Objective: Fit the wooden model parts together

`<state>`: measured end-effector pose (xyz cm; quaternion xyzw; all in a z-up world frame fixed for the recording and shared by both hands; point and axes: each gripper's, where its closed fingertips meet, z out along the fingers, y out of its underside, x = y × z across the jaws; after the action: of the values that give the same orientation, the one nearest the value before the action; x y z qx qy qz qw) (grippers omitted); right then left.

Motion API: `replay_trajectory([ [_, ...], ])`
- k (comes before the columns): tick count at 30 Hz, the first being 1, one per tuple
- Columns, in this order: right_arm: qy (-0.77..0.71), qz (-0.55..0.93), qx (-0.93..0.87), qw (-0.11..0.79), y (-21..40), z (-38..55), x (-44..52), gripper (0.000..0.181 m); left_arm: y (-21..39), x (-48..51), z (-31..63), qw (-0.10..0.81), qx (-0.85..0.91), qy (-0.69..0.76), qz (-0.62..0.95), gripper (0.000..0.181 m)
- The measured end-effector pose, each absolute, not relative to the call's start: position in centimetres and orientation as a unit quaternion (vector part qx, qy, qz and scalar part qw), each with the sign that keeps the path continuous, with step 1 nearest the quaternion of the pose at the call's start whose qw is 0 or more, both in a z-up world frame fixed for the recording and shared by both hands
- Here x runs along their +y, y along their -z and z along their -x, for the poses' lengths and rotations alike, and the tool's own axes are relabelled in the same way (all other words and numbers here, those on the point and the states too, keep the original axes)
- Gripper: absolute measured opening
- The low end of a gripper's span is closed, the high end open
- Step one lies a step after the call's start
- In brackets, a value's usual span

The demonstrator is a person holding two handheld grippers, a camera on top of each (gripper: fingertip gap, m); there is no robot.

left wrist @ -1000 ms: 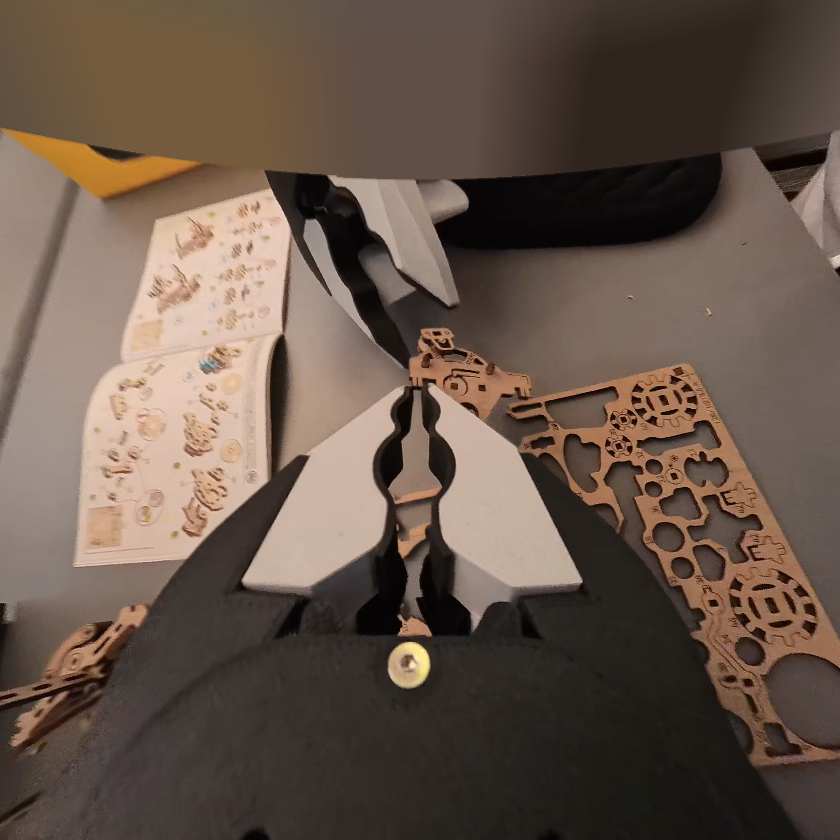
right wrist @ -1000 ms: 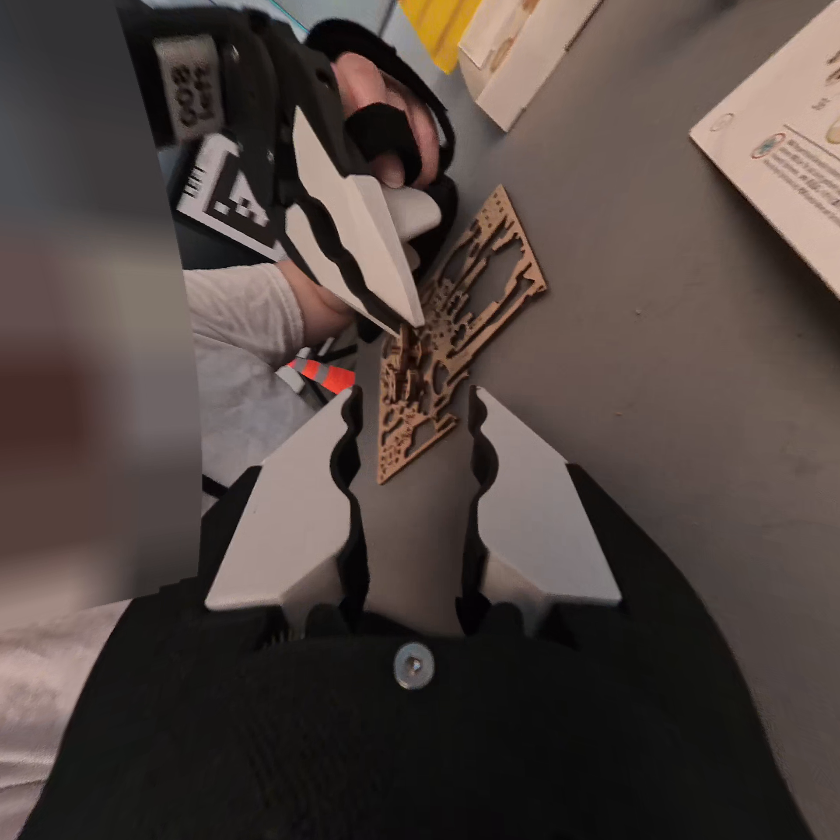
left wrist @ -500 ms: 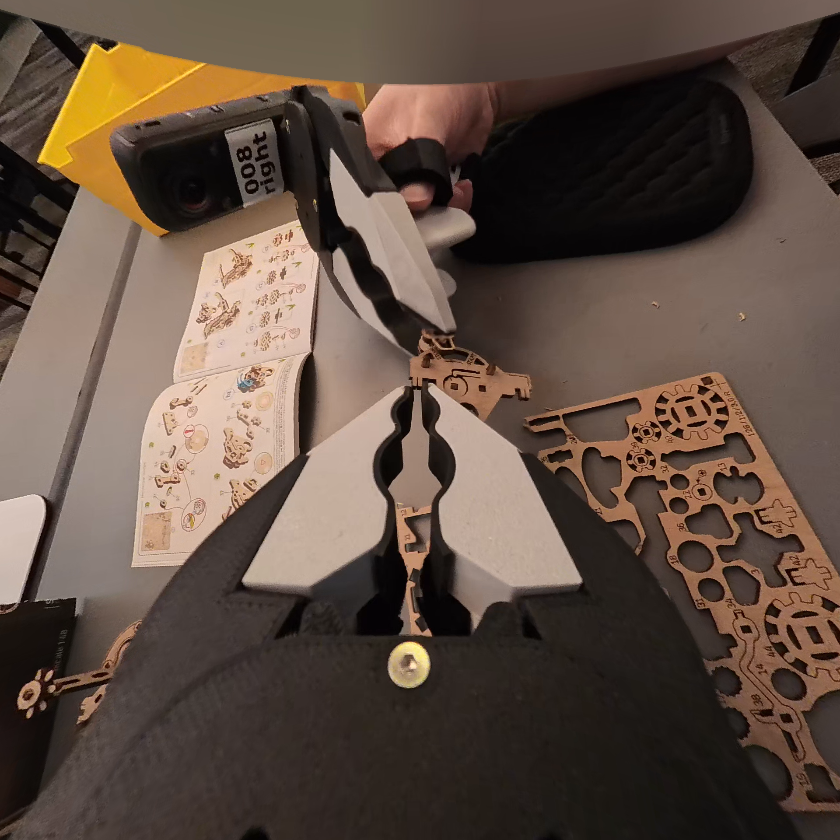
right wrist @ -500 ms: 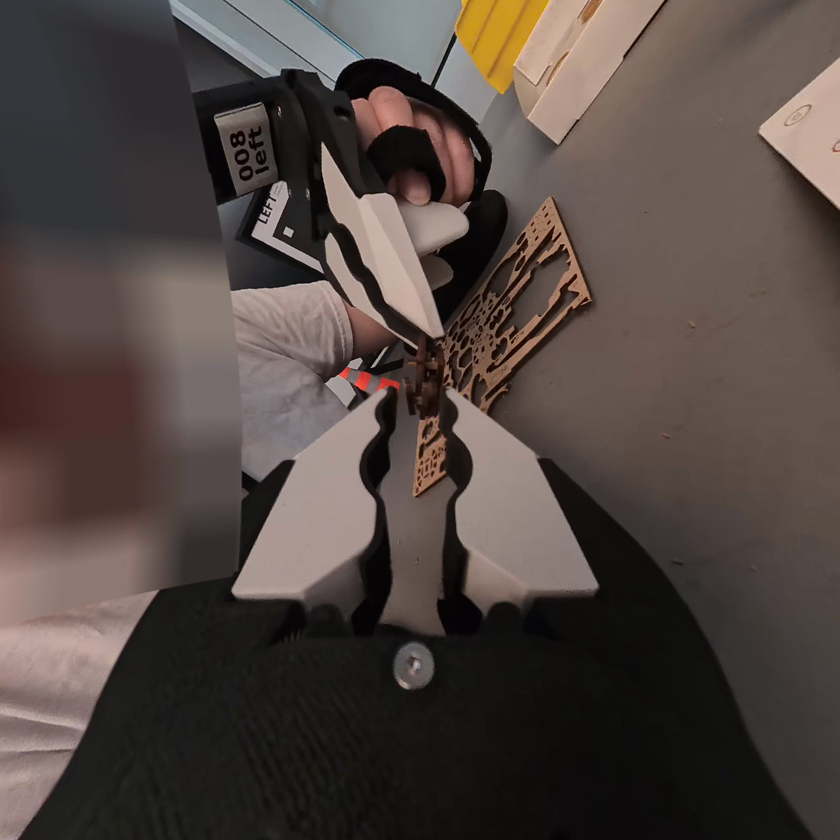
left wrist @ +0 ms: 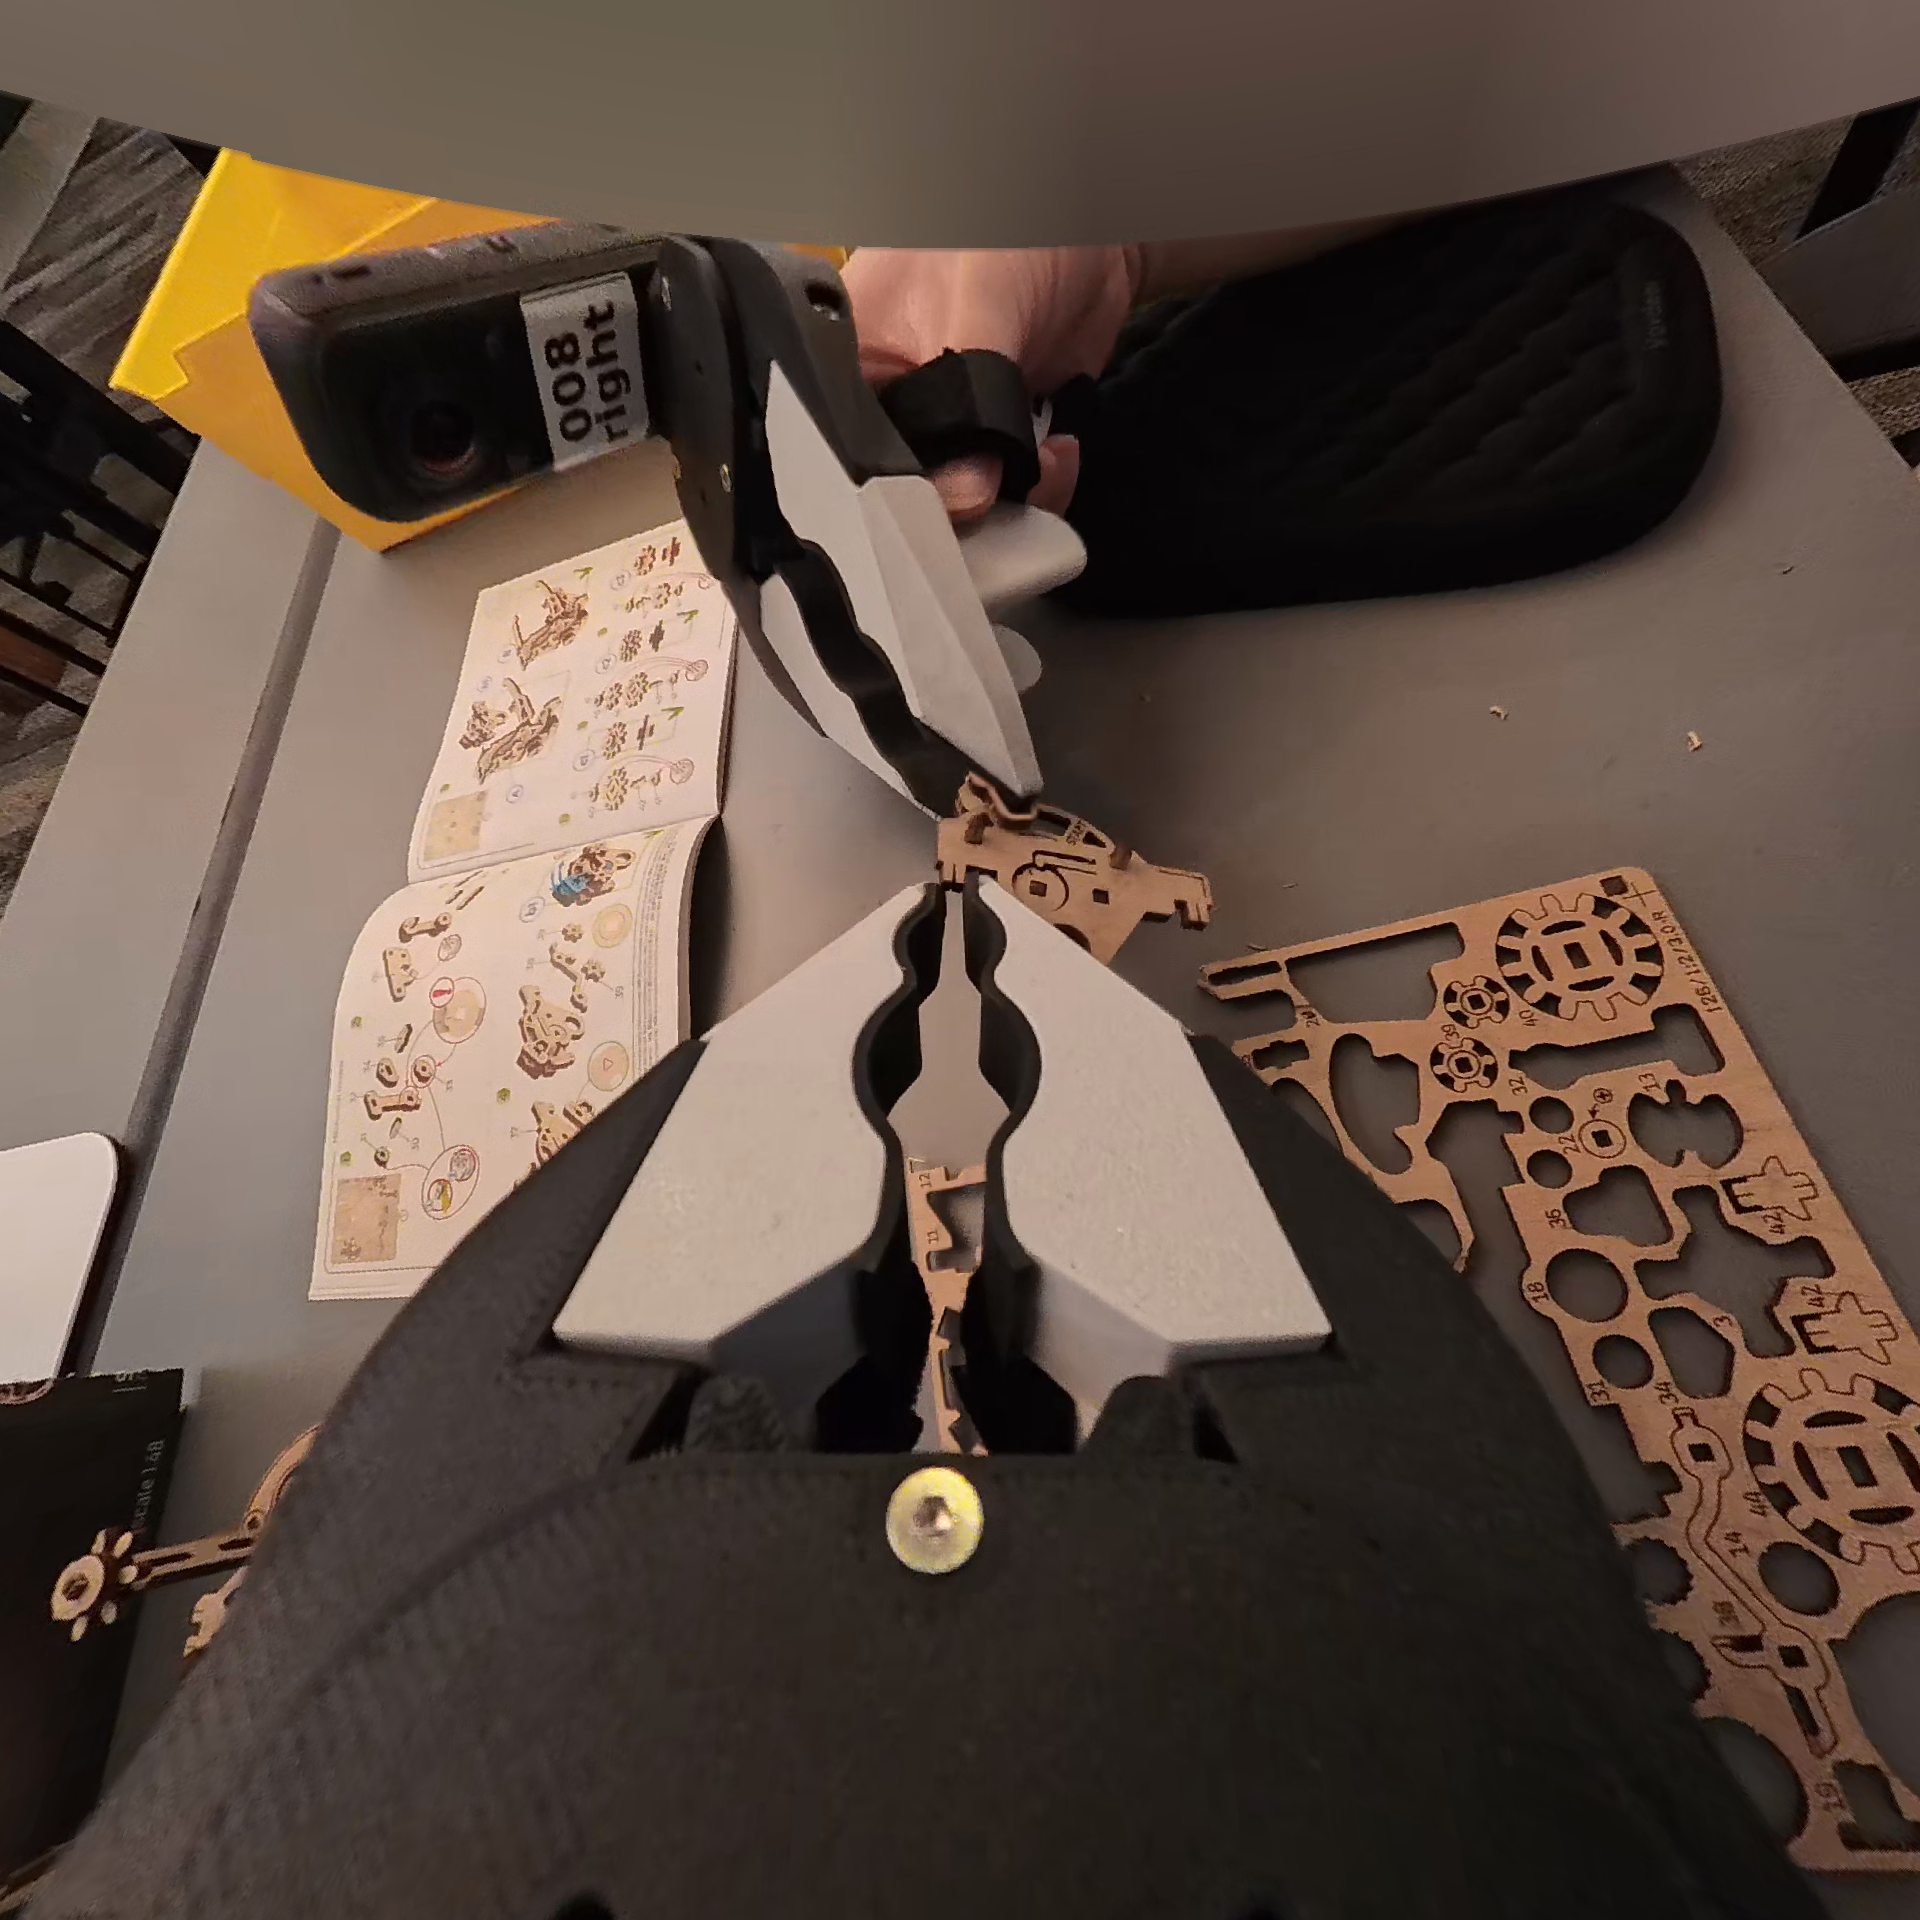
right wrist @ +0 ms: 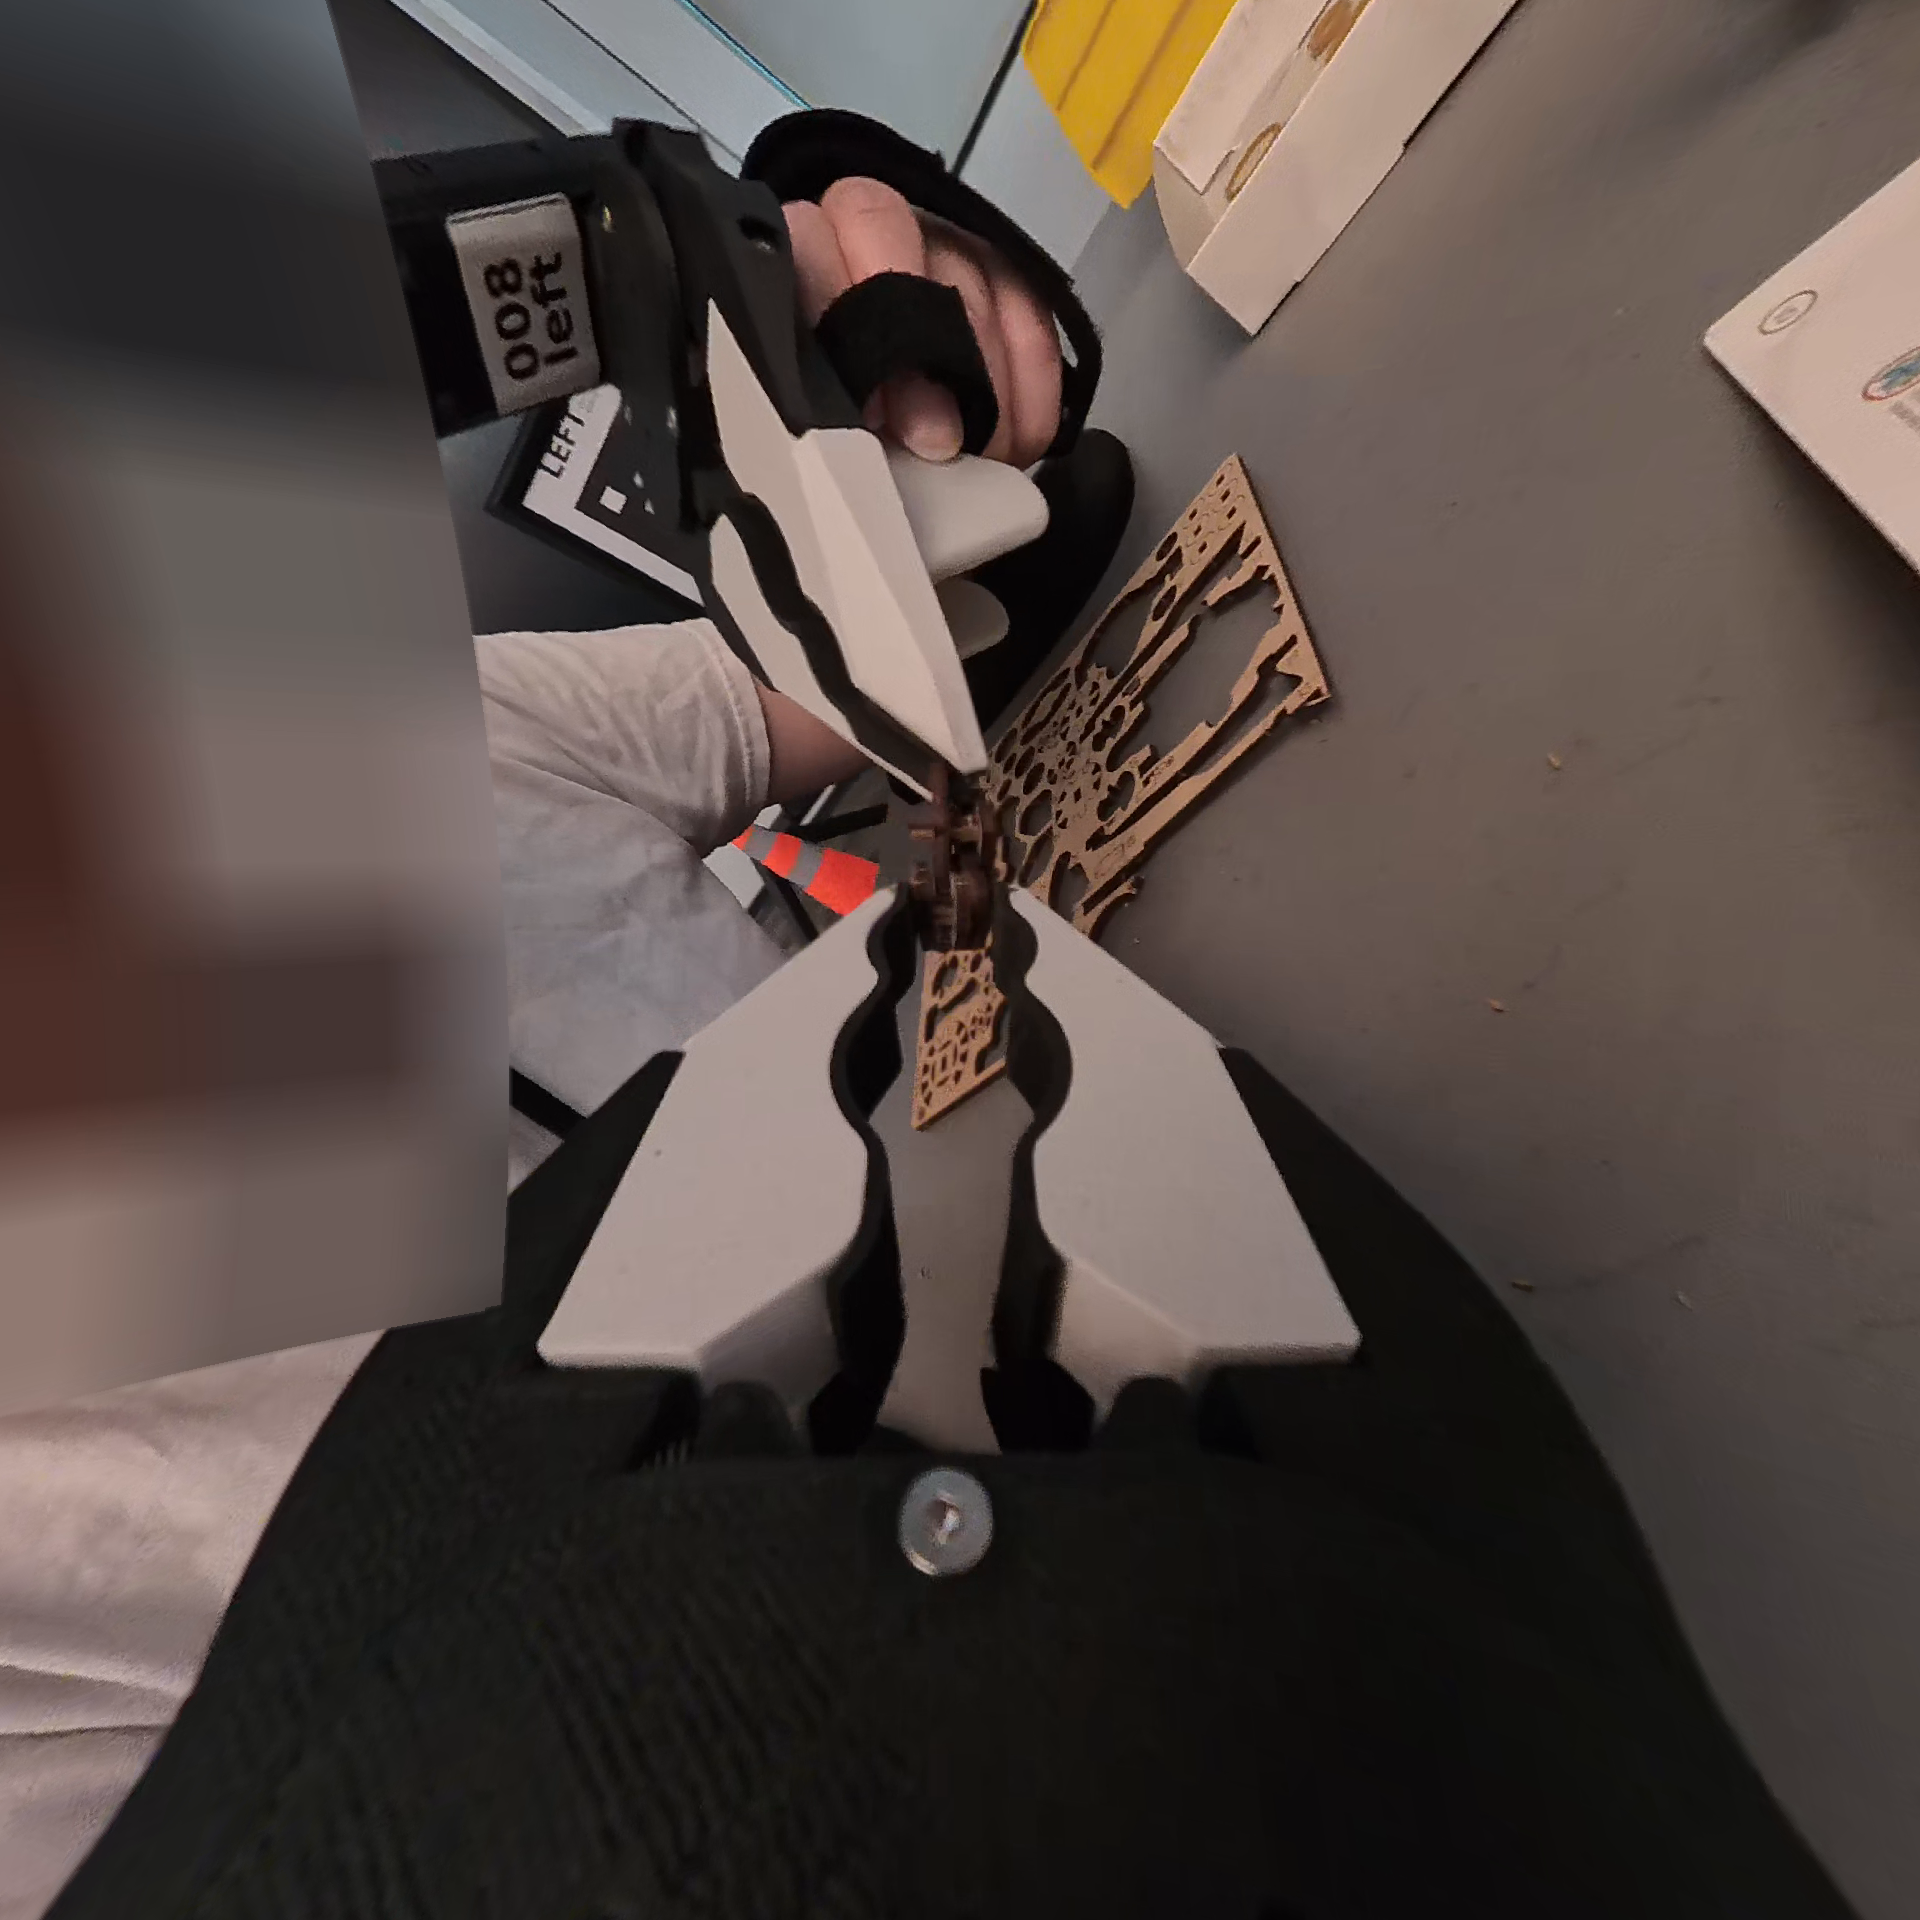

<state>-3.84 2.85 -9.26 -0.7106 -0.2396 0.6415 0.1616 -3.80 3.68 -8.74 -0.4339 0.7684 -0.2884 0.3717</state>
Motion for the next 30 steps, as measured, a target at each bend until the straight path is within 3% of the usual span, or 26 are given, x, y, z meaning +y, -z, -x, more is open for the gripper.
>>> replay_trajectory([
  [15,-0.573,0.706,-0.326,0.259,8.4,3.9,2.5,0.010,7.9,3.5,3.9,0.353,0.738,0.355,0.453,0.002],
  [20,-0.423,0.694,-0.441,0.381,7.8,3.8,2.9,0.011,7.2,4.5,3.9,0.311,0.685,0.422,0.506,0.025],
  [30,-0.264,0.623,-0.532,0.509,6.6,3.6,3.1,0.011,6.4,2.7,4.4,0.270,0.693,0.458,0.486,0.058],
])
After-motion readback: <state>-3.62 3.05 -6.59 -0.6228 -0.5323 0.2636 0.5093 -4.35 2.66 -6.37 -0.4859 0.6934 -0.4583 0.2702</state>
